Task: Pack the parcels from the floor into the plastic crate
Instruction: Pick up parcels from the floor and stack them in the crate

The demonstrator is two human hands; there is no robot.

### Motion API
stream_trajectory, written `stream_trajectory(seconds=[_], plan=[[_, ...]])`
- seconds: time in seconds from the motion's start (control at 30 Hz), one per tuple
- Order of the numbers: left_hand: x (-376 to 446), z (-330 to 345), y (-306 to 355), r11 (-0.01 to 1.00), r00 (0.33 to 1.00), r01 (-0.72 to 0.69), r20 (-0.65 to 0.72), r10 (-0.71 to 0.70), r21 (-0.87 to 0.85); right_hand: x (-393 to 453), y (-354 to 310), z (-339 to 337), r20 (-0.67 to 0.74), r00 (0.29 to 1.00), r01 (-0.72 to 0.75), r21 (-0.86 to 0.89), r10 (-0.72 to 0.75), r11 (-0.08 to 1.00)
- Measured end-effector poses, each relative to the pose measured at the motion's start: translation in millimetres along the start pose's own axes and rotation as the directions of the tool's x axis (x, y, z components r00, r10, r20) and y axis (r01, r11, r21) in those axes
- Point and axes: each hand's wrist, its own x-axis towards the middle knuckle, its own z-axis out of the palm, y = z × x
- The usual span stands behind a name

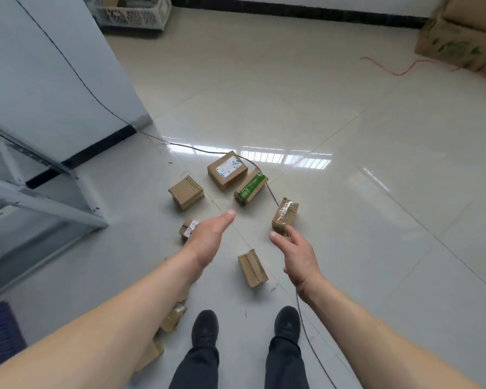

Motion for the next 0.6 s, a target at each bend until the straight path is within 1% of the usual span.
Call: stream_trajectory(seconds=[0.17, 0.3, 0.43, 0.5, 0.6], plan=[[78.0, 29.9, -78.0, 0.991, 0.991, 0.129, -0.037, -0.13, -0.018, 85.5, 81.4, 4.9, 0.072, 0.993, -0.085, -0.134, 0.095, 0.987], [145.8, 49.7, -132.9, 0.989, 0.988, 0.15, -0.043, -0.15, 0.002, 148.6, 145.5, 18.5, 0.069, 0.984, -0.142, -0.226, 0.162, 0.964], [210.9, 61.7, -183.7, 0.987, 0.987, 0.161, -0.032, -0.16, 0.028, 203.7, 210.2, 35.6, 0.059, 0.983, -0.141, -0.363, 0.174, 0.921], [242.4, 65.9, -213.5, 0.985, 0.984, 0.175, -0.047, -0.174, 0.013, 227.3, 239.6, 46.1, 0.047, 0.983, -0.142, -0.432, 0.179, 0.891], [284.1, 73.1, -258.8, 0.977, 0.974, 0.215, -0.069, -0.215, -0.001, 263.0, 285.8, 63.8, 0.021, 0.99, -0.104, -0.55, 0.139, 0.828]])
